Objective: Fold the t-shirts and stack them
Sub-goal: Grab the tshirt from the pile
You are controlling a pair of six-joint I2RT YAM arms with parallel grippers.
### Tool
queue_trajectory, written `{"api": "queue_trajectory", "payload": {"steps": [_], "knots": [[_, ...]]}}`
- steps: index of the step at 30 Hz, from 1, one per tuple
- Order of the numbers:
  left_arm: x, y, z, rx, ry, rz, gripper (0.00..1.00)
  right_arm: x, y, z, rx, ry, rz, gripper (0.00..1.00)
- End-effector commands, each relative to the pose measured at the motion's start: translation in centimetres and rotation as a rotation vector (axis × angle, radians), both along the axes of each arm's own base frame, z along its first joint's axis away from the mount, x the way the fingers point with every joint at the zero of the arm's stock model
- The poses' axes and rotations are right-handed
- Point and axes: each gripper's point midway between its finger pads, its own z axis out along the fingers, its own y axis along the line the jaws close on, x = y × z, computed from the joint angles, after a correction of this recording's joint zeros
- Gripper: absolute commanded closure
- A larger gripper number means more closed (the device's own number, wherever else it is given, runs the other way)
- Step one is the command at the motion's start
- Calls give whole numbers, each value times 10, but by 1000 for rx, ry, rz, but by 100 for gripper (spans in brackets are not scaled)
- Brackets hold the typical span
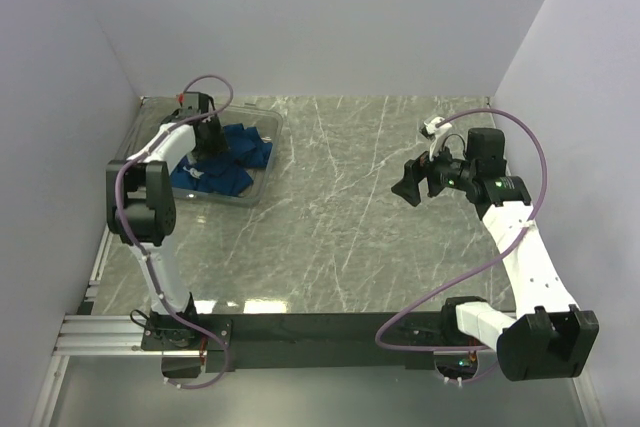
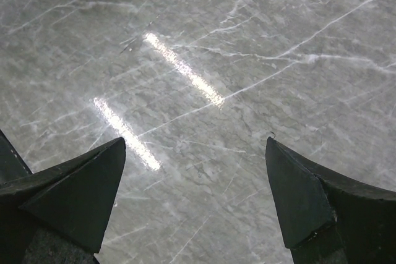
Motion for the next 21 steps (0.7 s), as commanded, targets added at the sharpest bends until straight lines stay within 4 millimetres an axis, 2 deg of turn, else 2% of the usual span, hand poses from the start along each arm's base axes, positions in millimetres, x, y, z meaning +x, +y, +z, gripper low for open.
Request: {"api": "queue_trajectory", "payload": {"steps": [1,3,4,6,7,9,10,12,13,15,16,18,19,21], "knots": [[4,8,-3,57,33,-10,37,5,1,7,14,-35,6,0],[4,8,-11,60,44,-16,44,6,1,10,15,-35,4,0],[5,5,-10,52,35,-25,53,6,2,10,17,-31,6,0],[5,2,-12,43,33,-42,59,7,2,13,21,-34,5,1],[5,0,-13,36,34,-49,73,6,2,15,24,-36,7,1],[8,-3,-8,27,16,-67,91,6,3,18,28,-37,10,1],[10,-4,5,25,-17,-70,100,5,3,20,27,-41,11,1],[15,-9,29,18,-94,-85,100,4,2,25,22,-52,11,1],[17,-12,61,17,-170,-91,100,2,2,29,19,-63,12,1],[17,-19,96,1,-255,-113,100,1,0,36,6,-83,12,1],[14,-25,130,-11,-335,-130,100,-2,0,42,3,-102,15,1],[7,-40,161,-51,-418,-180,100,-4,-2,51,-6,-131,18,1],[1,-43,194,-56,-507,-189,100,-5,-3,57,-10,-151,15,1],[-8,-61,222,-102,-589,-240,100,-6,-3,66,-13,-182,18,1]]}}
